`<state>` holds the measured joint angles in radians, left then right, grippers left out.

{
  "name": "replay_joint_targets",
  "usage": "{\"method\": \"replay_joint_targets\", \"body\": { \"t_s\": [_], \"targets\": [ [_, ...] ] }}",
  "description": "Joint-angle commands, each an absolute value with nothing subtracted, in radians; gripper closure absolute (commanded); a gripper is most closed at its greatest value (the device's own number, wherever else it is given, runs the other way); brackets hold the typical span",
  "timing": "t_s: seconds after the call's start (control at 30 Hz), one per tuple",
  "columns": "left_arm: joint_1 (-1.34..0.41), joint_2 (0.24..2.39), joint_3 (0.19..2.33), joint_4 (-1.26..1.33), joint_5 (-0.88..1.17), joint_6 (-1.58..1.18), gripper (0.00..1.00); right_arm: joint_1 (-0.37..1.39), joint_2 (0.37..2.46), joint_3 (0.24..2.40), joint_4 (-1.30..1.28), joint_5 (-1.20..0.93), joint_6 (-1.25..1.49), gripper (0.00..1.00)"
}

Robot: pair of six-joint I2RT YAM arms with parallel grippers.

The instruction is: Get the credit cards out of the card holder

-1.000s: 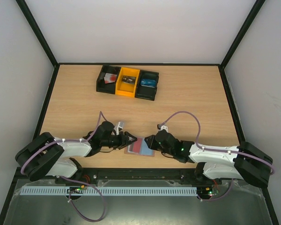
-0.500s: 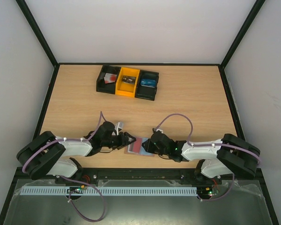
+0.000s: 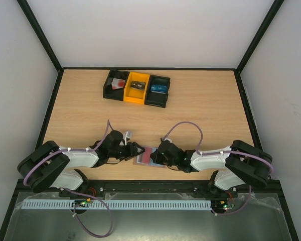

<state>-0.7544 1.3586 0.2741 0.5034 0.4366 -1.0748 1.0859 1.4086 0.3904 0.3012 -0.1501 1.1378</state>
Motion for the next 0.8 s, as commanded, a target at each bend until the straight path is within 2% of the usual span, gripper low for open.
{"method": "replay_joint_targets", "body": {
  "t_s": [0.0,0.53,0.77],
  "targets": [
    [-0.759,1.339,0.277,0.498,0.433,-1.057,0.44,1.095,1.433,0.395,0.252,-0.114,1.137,0.91],
    [-0.759,1.336,0.277,0.484,0.428,-1.055,0.43,1.096,1.486,0.401,0.222,-0.11,1.126,0.98],
    [-0.759,1.349,0.281,0.49,0.435,-1.058,0.43,1.095,1.484,0.4,0.211,-0.103,1.121,0.98]
  ]
}}
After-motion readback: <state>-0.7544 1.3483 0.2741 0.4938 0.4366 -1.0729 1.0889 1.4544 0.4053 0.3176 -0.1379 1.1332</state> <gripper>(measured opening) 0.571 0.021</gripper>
